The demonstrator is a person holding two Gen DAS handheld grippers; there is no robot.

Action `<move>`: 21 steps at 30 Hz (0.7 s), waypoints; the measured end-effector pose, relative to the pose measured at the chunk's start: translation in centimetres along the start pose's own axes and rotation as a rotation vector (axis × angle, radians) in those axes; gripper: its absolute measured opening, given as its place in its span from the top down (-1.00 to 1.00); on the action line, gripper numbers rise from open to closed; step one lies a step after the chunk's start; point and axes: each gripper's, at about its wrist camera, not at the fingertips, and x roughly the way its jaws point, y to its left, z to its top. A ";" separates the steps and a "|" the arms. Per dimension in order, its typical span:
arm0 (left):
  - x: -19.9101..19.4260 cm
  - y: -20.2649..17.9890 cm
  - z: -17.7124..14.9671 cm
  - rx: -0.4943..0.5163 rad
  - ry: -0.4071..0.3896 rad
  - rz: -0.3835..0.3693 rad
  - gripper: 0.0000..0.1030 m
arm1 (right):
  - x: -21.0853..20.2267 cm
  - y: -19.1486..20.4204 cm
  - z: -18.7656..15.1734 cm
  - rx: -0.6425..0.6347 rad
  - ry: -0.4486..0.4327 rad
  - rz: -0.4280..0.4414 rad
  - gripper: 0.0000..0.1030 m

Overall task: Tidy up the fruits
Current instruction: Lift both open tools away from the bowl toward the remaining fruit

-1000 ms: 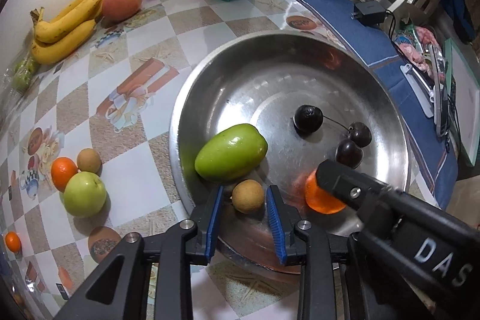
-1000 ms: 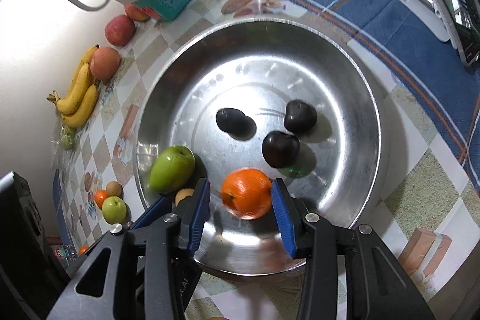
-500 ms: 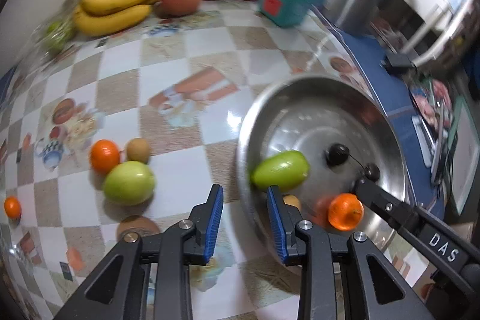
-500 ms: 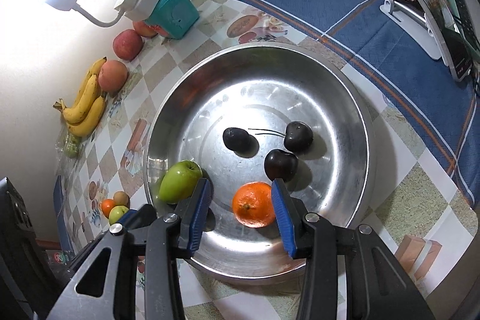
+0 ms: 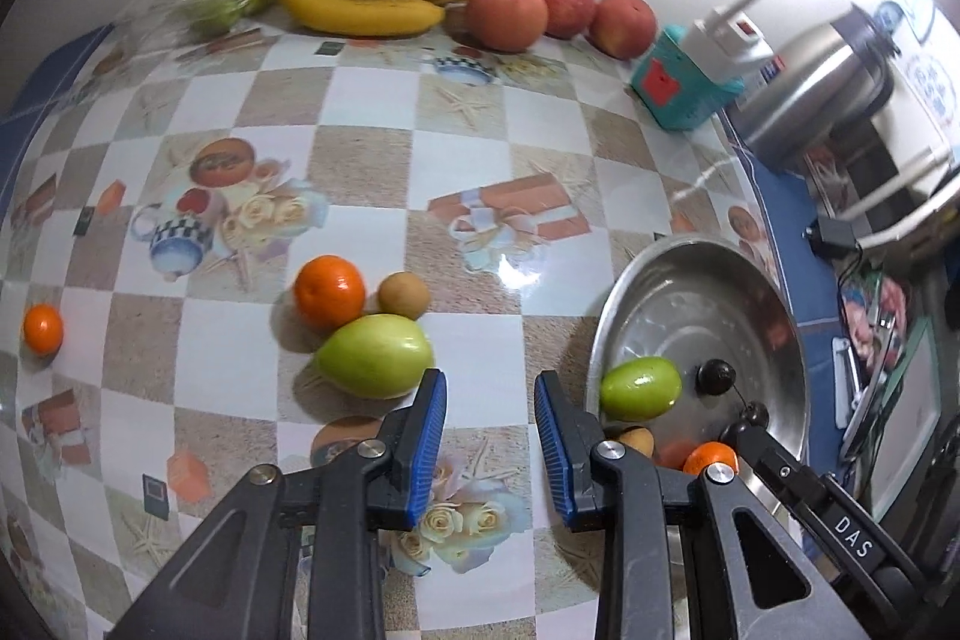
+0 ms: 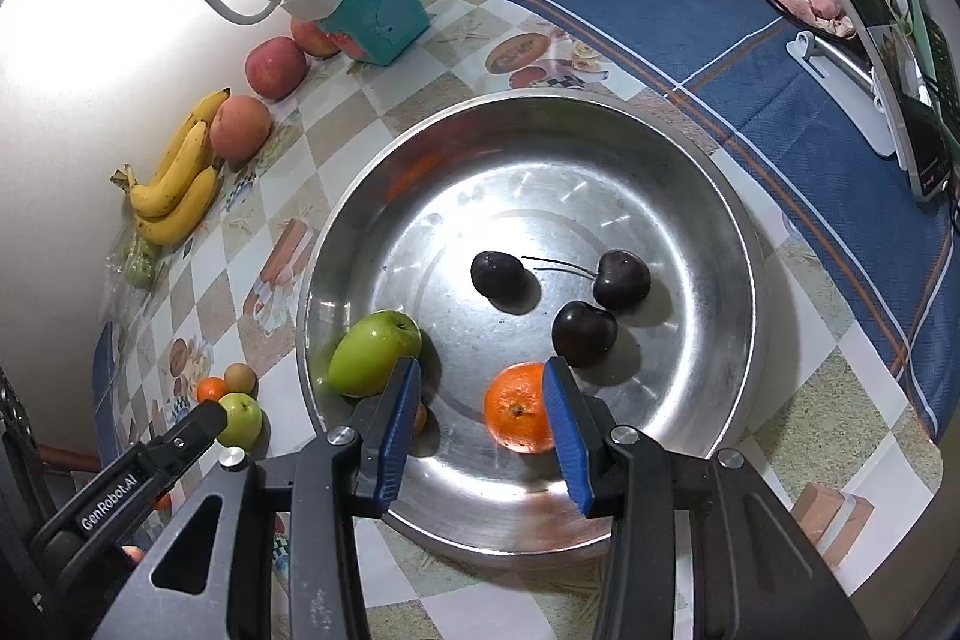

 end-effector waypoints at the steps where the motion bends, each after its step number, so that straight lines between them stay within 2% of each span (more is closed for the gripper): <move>1: -0.1 0.2 0.0 -0.007 -0.002 -0.001 0.35 | 0.0 0.0 0.0 -0.001 -0.001 0.000 0.16; 14: 0.2 0.7 -0.2 -0.025 0.014 0.007 0.33 | 0.3 0.3 -0.2 -0.021 0.017 -0.001 0.16; 15: 0.2 0.8 -0.2 -0.025 0.016 0.014 0.26 | 0.3 0.3 -0.2 -0.022 0.018 -0.002 0.16; 17: 0.4 0.8 -0.2 -0.029 0.021 0.035 -0.32 | 0.4 0.4 -0.2 -0.027 0.022 -0.007 0.16; 20: 0.4 1.0 -0.2 -0.031 0.020 0.064 -0.42 | 0.6 0.5 -0.2 -0.035 0.030 -0.016 0.09; 21: 0.5 1.0 -0.2 -0.031 0.022 0.072 -0.46 | 0.8 0.6 -0.2 -0.038 0.034 -0.018 -0.06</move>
